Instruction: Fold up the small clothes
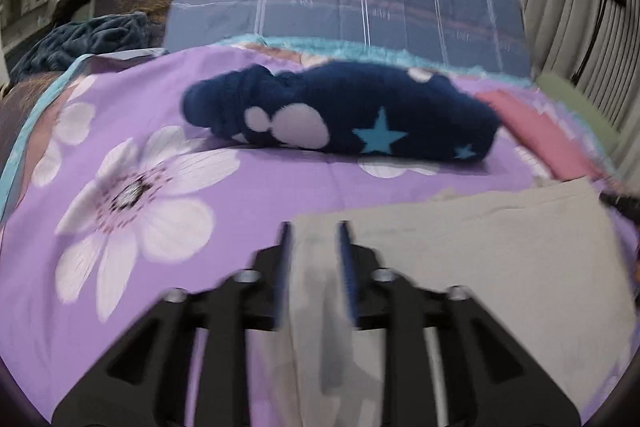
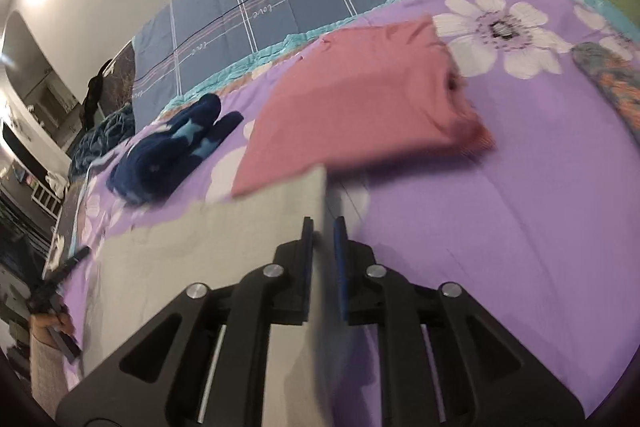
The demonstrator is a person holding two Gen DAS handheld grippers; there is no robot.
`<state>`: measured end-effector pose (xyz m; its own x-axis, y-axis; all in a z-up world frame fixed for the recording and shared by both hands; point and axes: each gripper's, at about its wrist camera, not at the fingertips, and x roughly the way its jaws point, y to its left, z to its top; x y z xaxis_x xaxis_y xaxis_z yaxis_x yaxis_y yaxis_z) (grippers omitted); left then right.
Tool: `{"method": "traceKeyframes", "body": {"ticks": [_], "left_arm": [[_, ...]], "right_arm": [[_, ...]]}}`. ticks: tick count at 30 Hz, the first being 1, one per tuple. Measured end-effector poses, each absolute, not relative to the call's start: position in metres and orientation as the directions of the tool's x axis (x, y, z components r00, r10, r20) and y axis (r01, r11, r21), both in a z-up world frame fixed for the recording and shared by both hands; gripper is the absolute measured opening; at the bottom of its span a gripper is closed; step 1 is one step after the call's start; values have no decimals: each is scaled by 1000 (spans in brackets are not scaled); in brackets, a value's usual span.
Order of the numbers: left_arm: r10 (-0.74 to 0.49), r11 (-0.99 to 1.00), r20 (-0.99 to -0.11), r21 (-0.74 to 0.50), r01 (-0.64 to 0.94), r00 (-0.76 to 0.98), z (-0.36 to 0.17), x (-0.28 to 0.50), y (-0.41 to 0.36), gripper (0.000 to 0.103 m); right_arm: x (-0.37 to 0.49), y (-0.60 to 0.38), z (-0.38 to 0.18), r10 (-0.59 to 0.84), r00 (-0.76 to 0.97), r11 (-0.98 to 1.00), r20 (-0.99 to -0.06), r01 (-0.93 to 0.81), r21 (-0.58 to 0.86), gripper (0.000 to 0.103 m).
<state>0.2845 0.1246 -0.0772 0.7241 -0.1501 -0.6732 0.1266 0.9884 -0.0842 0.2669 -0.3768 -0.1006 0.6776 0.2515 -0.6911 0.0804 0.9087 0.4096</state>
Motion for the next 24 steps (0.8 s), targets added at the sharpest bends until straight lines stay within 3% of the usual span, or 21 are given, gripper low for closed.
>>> {"method": "traceKeyframes", "body": {"ticks": [5,7,9,13,18,21,24], "left_arm": [[-198,980,-612,-144,138,766,-60,181,154,37],[-218,976,-633,-160,150,743,-70,136,157,47],[-206,978,-668,-123,168,715,-85,93,151,49],[-233,965,-708,-83,249,666,-106,49,130,49],[-212,955,-733,-14,296,647,-119,52,112,47],[-179,953,-720,41,299,671,-117,61,109,4],[-148,937,-660,146,319,736,-92,50,109,1]], "right_arm": [[172,-385,-97,240,696,917,-676,65,393,26],[133,-384,-103,238,693,916,-680,73,395,27],[96,-377,-110,224,682,919,-696,90,384,27],[66,-359,-114,213,666,930,-715,87,358,28],[54,-344,-105,243,667,922,-704,66,380,29],[45,-334,-104,245,668,927,-702,51,372,34],[35,-330,-111,255,651,923,-715,56,380,38]]}}
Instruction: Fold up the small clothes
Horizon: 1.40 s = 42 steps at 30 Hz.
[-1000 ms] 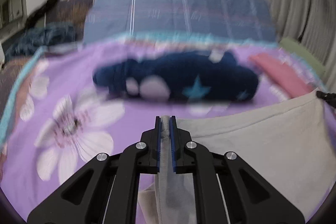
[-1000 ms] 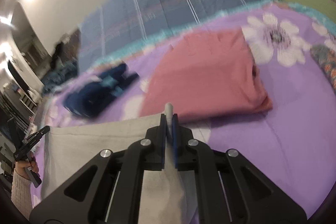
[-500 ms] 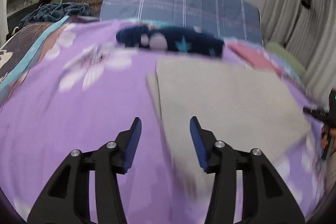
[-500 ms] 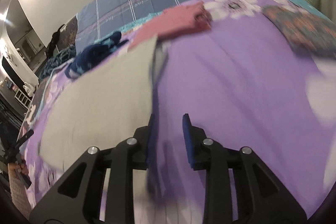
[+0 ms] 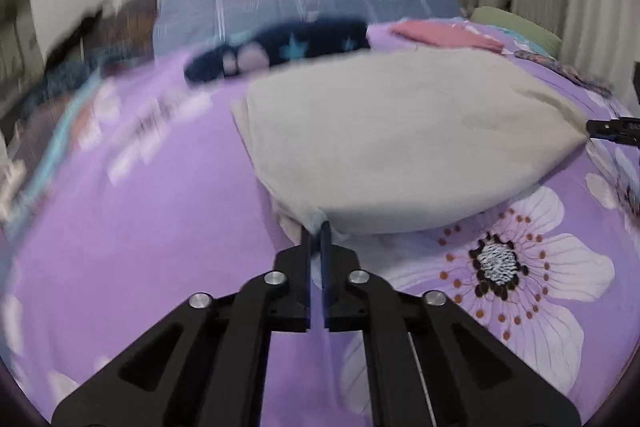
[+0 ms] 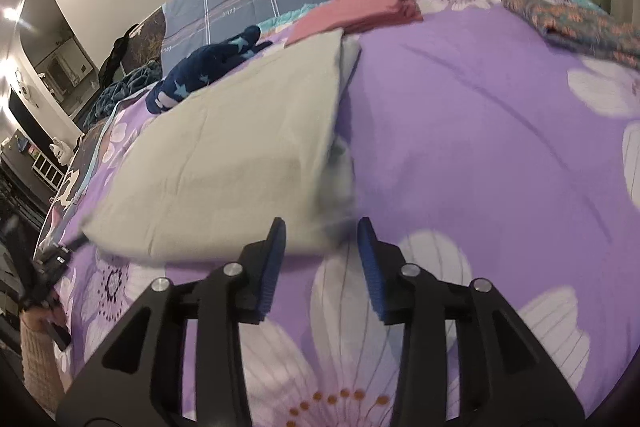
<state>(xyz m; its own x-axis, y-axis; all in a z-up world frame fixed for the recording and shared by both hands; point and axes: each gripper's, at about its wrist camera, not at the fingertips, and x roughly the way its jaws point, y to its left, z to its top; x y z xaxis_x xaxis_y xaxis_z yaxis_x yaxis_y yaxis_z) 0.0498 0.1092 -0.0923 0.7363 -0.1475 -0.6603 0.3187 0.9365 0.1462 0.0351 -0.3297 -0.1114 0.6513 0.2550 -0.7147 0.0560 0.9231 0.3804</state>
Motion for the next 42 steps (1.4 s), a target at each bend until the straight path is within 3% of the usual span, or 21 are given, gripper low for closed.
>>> {"method": "traceKeyframes", "body": {"ticks": [4,8,14,15,16,17,19,24,29,38,40,42], "left_arm": [[-9,922,-693,273,275,721,-99,44,128,0],[52,942,-733,261,210,678,-121,42,149,0],[-124,969,-648,84,232,751,-80,34,120,3],[-184,959,-633,53,279,752,-72,36,102,15],[-226,949,-624,31,312,748,-68,40,85,34],[-269,938,-617,8,348,739,-66,43,68,39],[-400,874,-633,-47,484,662,-69,54,13,40],[-478,742,-694,9,670,539,-98,57,-113,41],[-508,660,-732,8,751,454,-120,50,-206,43],[-498,708,-741,-48,705,450,-134,69,-252,44],[-510,709,-736,-66,702,446,-135,72,-253,52],[-529,710,-731,-104,696,430,-138,77,-250,52]], "right_arm": [[28,-332,-119,245,648,924,-721,68,376,38],[29,-339,-122,258,643,913,-721,82,400,38],[29,-342,-116,252,649,922,-718,65,383,38],[27,-345,-117,255,655,917,-711,68,392,38],[26,-347,-117,258,658,914,-708,70,399,38],[24,-352,-118,266,663,907,-700,75,415,38],[20,-358,-120,270,669,899,-693,83,431,38],[2,-384,-117,264,705,877,-658,108,468,38],[-10,-414,-106,216,732,888,-646,127,442,38],[4,-432,-103,231,731,894,-642,101,436,38],[11,-431,-102,223,732,903,-644,94,420,43],[19,-427,-100,212,741,912,-638,85,401,44]]}}
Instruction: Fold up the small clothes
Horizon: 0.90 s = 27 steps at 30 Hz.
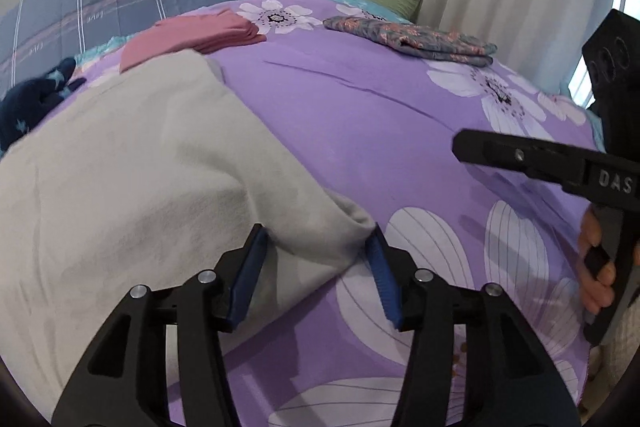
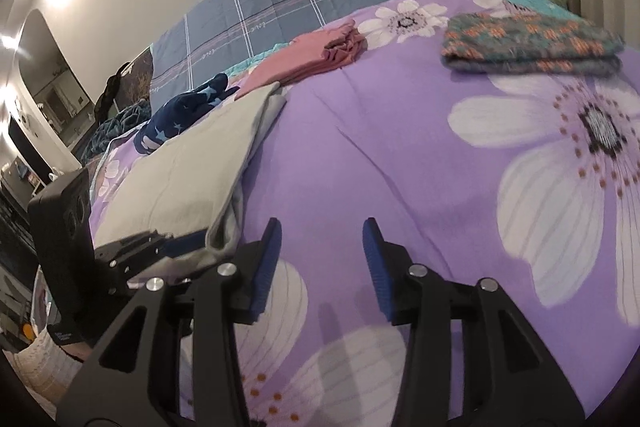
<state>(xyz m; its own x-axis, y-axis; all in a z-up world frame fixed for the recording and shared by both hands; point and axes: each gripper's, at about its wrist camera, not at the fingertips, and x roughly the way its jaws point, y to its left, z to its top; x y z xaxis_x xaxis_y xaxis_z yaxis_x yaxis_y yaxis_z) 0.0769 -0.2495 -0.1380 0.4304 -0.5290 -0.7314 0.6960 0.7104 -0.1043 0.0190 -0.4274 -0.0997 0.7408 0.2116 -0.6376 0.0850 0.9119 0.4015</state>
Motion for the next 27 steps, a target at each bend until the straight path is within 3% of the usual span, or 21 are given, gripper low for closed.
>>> {"method": "traceKeyframes", "body": {"ticks": [3,6,8,10,20,27], "left_arm": [[-561,714,-718,-169,679,411,-140,84,-239,51],[-566,727,-712,-194,658,416,-141,87,-231,33],[-578,728,-709,-224,648,404,-141,90,-226,18],[-604,718,-697,-266,643,386,-142,91,-219,8],[-615,689,-697,-247,682,369,-142,81,-228,9],[-623,680,-695,-256,687,359,-142,80,-227,9]], "right_arm": [[28,-423,-97,218,759,916,-613,57,396,44],[45,-418,-100,257,736,914,-626,26,405,38],[59,-413,-105,340,680,895,-649,-21,446,18],[67,-405,-108,380,647,890,-661,-59,453,17],[142,-420,-102,460,590,842,-663,-52,537,20],[228,-406,-112,435,533,866,-726,-27,499,22]]}}
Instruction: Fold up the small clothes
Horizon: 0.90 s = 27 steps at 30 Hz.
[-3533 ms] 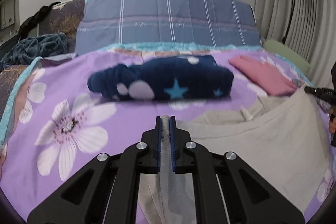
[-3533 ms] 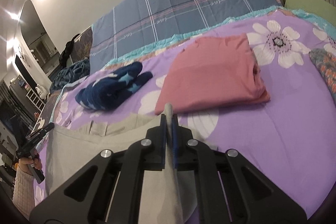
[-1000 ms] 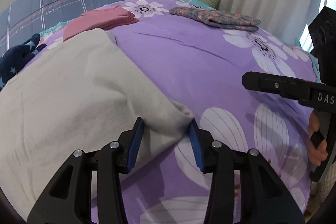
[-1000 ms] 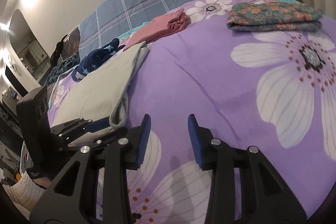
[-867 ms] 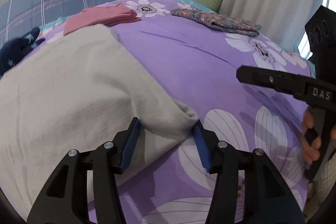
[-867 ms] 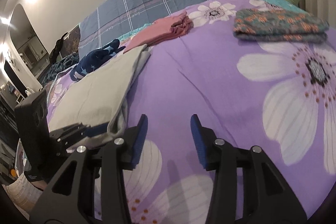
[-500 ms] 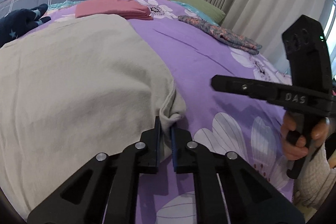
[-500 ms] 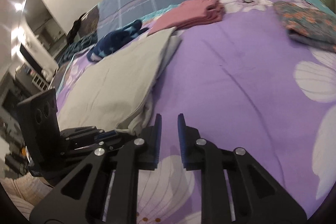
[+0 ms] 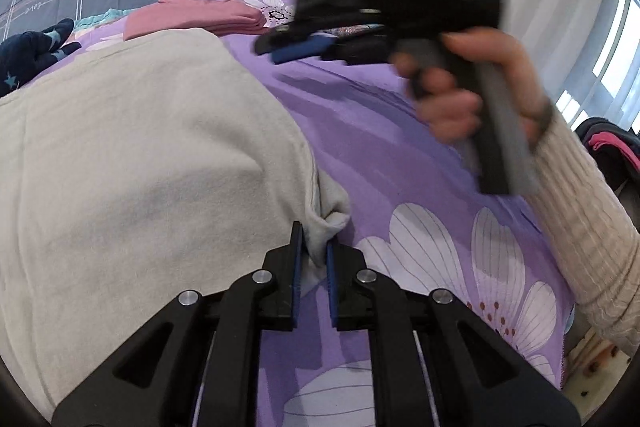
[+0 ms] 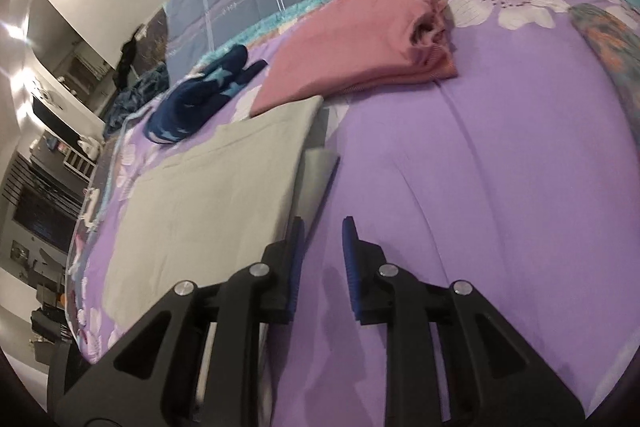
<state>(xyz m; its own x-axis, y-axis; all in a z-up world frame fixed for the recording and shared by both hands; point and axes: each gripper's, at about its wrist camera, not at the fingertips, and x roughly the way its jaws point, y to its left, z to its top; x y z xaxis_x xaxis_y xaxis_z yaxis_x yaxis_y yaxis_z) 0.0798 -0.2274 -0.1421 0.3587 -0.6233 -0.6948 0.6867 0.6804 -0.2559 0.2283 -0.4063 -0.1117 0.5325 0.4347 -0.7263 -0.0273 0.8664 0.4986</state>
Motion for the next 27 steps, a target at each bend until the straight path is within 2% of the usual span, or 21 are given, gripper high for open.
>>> {"method": "traceKeyframes", "body": {"ticks": [4,6,7,8,10,13,16,19,23,24,27], "left_arm": [[-633,672,-693,-269,690,346,-143,80,-227,9],[-637,667,-694,-276,692,336,-144,83,-227,9],[-638,665,-694,-279,692,333,-144,83,-227,9],[-639,663,-694,-281,694,330,-144,82,-227,9],[-643,655,-695,-281,701,322,-144,82,-229,8],[-650,624,-693,-254,739,311,-142,75,-236,8],[-647,585,-702,-208,784,296,-141,64,-247,8],[-631,579,-712,-169,798,307,-141,62,-253,8],[-639,575,-708,-181,798,300,-140,65,-252,8],[-636,575,-709,-172,800,305,-139,64,-253,9],[-631,571,-707,-143,809,320,-136,57,-255,19]], "right_arm": [[258,-399,-129,518,487,814,-703,-28,580,44],[267,-394,-130,555,483,789,-678,-45,613,44],[269,-391,-129,554,483,791,-678,-50,610,30],[272,-385,-125,532,496,810,-686,-62,583,5],[275,-382,-117,473,517,846,-713,-42,531,2],[280,-388,-108,454,570,844,-685,-29,535,2],[290,-392,-127,444,533,852,-720,-3,523,2],[284,-403,-138,472,547,823,-691,7,568,4],[247,-417,-118,375,574,890,-728,-5,455,10],[235,-419,-113,371,575,899,-730,-23,438,10],[180,-425,-105,444,560,873,-699,-97,477,11]]}}
